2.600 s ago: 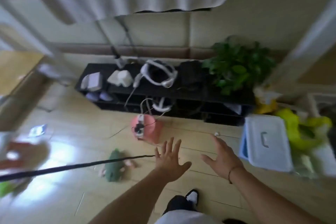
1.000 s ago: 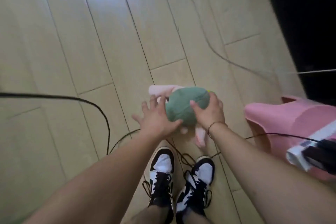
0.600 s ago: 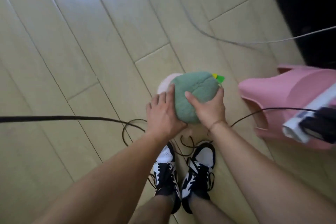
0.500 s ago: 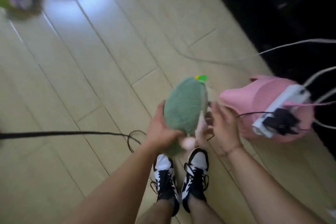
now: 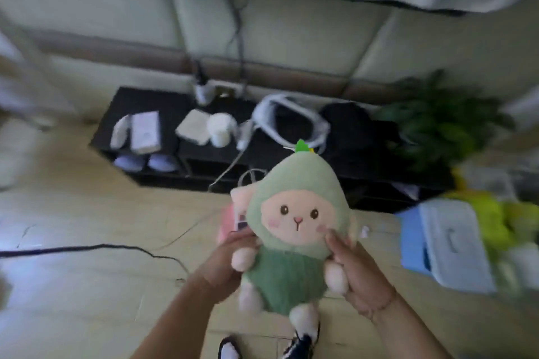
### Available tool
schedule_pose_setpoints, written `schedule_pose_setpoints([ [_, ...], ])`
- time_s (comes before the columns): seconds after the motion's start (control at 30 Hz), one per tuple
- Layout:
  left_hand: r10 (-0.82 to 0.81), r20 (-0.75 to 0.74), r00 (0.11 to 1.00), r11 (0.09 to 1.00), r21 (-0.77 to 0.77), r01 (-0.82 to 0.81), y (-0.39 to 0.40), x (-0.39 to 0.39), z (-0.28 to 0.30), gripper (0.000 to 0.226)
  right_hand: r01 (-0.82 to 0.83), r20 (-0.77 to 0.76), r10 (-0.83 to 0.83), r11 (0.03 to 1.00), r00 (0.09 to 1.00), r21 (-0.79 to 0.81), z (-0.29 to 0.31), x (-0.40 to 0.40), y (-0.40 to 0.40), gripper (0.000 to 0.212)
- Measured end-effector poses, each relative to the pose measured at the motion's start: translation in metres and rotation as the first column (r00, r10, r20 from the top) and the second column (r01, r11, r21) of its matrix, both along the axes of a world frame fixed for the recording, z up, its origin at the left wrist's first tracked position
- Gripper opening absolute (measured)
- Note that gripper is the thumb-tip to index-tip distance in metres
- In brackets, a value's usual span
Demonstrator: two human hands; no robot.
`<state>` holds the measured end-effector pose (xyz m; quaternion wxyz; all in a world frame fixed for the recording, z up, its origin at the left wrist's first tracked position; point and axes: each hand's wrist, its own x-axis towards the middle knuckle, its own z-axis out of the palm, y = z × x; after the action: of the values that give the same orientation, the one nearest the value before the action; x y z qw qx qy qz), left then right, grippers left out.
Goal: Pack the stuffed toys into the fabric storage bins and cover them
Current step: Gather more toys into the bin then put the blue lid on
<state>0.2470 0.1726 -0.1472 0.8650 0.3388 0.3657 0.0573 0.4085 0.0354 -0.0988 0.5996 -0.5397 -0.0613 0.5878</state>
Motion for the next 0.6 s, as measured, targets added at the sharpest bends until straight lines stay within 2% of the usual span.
schedule_pose_setpoints([
  [0.07, -0.173, 0.021, 0.985, 0.983, 0.073, 0.171, -0.028, 0.055, 0.016, 0.061, 0.164, 0.14, -0.16, 0.986, 0.977, -0.018, 0.009, 0.037, -0.051, 0.094],
  [0.13, -0.337, 0.008, 0.942, 0.934, 0.126, 0.333, -0.071, 0.117, 0.034, 0.07, 0.307, 0.296, -0.295, 0.952, 0.908, 0.008, 0.017, 0.068, -0.113, 0.078],
  [0.17, -0.403, -0.005, 0.915, 0.899, 0.184, 0.397, -0.098, 0.147, 0.042, 0.07, 0.392, 0.395, -0.366, 0.92, 0.843, 0.016, 0.016, 0.083, -0.145, 0.069],
  [0.23, -0.514, -0.04, 0.857, 0.813, 0.293, 0.502, -0.16, 0.204, 0.054, 0.063, 0.562, 0.561, -0.468, 0.827, 0.683, 0.006, 0.017, 0.106, -0.213, 0.069],
  [0.33, -0.638, -0.087, 0.765, 0.68, 0.403, 0.613, -0.265, 0.275, 0.056, 0.062, 0.716, 0.736, -0.463, 0.697, 0.493, -0.042, 0.025, 0.133, -0.316, 0.067],
  [0.43, -0.672, -0.128, 0.729, 0.612, 0.459, 0.644, -0.373, 0.327, 0.041, 0.061, 0.837, 0.806, -0.457, 0.541, 0.377, -0.085, 0.021, 0.151, -0.413, 0.061],
  [0.57, -0.76, -0.183, 0.624, 0.46, 0.527, 0.715, -0.506, 0.364, 0.017, 0.08, 0.944, 0.805, -0.517, 0.29, 0.292, -0.156, -0.002, 0.155, -0.529, 0.067],
  [0.6, -0.774, -0.202, 0.599, 0.42, 0.544, 0.726, -0.535, 0.369, 0.009, 0.077, 0.954, 0.799, -0.528, 0.238, 0.287, -0.185, -0.004, 0.152, -0.553, 0.07],
])
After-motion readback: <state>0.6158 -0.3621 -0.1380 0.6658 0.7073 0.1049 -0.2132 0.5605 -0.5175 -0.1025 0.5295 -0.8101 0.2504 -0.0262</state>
